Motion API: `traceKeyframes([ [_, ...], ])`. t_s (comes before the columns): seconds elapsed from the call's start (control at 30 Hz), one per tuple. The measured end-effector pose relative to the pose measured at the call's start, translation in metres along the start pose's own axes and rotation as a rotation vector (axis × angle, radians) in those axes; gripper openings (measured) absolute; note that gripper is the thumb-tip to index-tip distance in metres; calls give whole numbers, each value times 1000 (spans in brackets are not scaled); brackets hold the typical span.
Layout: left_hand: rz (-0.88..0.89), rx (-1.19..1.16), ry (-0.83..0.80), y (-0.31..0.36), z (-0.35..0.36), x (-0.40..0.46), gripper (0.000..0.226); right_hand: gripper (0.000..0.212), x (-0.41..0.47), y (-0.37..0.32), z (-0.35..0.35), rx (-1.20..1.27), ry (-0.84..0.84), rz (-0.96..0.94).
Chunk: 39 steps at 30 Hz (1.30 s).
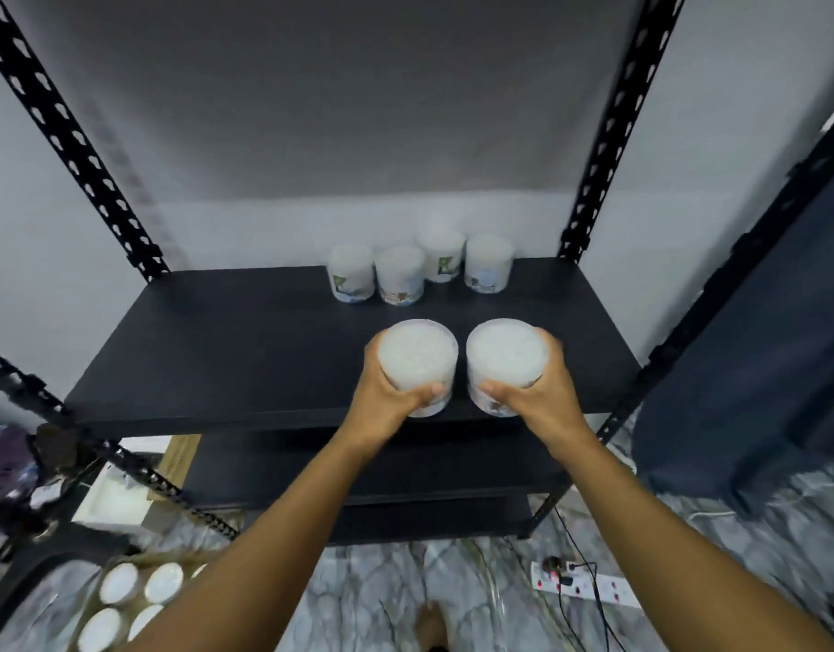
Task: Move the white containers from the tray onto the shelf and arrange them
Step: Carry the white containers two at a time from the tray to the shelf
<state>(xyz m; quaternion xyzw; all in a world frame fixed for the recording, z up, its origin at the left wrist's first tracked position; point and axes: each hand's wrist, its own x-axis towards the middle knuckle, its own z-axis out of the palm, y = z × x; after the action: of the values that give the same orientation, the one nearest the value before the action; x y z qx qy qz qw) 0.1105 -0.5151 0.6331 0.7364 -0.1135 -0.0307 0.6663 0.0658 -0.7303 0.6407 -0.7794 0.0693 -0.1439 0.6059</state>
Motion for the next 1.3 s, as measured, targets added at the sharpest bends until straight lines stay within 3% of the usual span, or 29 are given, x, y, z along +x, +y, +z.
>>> traceKeyframes([
  [0.63,-82,41,-2,-59,68,115,91,88,120,84,-28,49,73,105],
  [1.1,-107,104,46,-65,79,165,94,90,174,101,-35,62,-16,90],
  [1.3,-98,120,62,-65,81,189,84,89,195,102,-35,59,-1,69],
])
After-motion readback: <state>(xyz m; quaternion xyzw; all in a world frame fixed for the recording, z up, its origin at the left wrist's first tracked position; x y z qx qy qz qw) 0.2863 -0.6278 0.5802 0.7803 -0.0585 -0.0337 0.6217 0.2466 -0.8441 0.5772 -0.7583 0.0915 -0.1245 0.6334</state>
